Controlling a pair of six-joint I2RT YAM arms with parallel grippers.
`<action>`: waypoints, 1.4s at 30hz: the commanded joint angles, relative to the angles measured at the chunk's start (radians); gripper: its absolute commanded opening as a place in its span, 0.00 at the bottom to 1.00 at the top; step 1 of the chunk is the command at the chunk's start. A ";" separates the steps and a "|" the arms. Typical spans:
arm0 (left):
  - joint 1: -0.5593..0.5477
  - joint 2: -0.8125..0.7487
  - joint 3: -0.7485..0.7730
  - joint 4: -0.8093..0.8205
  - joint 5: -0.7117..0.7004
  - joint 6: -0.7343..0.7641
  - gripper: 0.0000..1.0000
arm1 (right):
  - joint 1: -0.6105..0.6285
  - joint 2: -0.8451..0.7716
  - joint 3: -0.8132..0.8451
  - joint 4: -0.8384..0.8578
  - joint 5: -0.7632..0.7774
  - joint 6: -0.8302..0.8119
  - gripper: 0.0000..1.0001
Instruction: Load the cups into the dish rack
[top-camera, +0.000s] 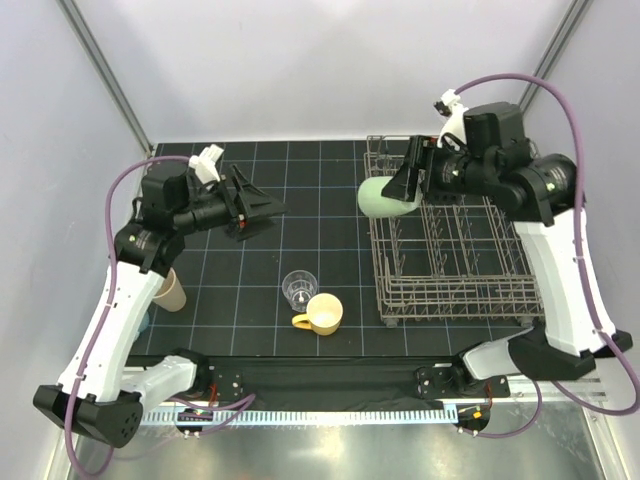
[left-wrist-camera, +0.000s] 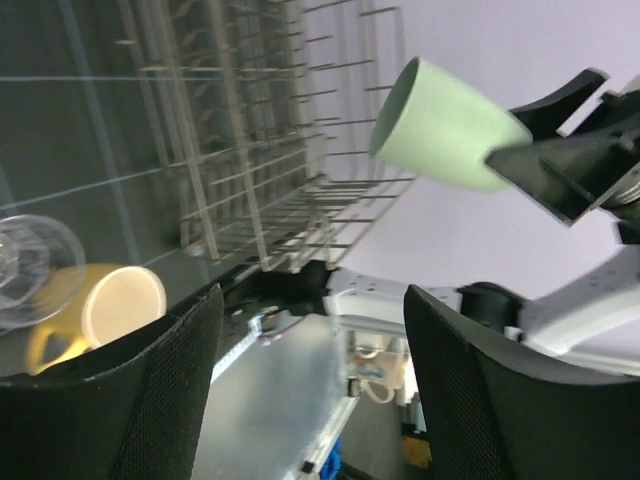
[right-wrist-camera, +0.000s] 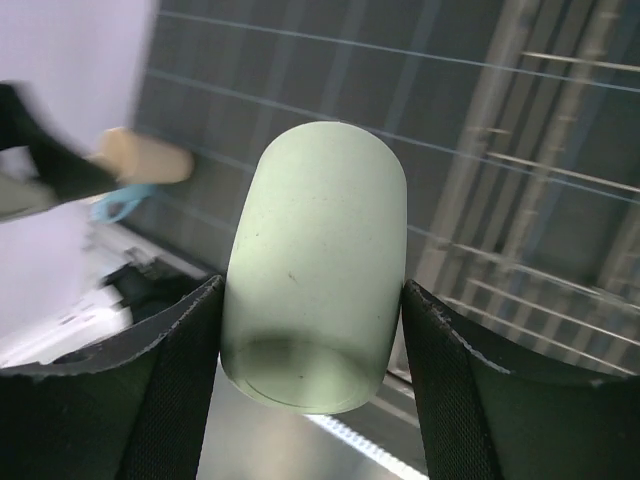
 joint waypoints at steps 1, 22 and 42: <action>0.004 0.043 0.079 -0.297 -0.120 0.199 0.71 | -0.006 0.047 -0.018 -0.219 0.288 -0.086 0.04; 0.006 0.070 0.028 -0.382 -0.210 0.239 0.70 | -0.026 0.058 -0.447 -0.235 0.279 -0.141 0.04; 0.006 0.096 0.024 -0.390 -0.189 0.251 0.70 | -0.026 -0.065 -0.635 -0.213 0.136 -0.147 0.04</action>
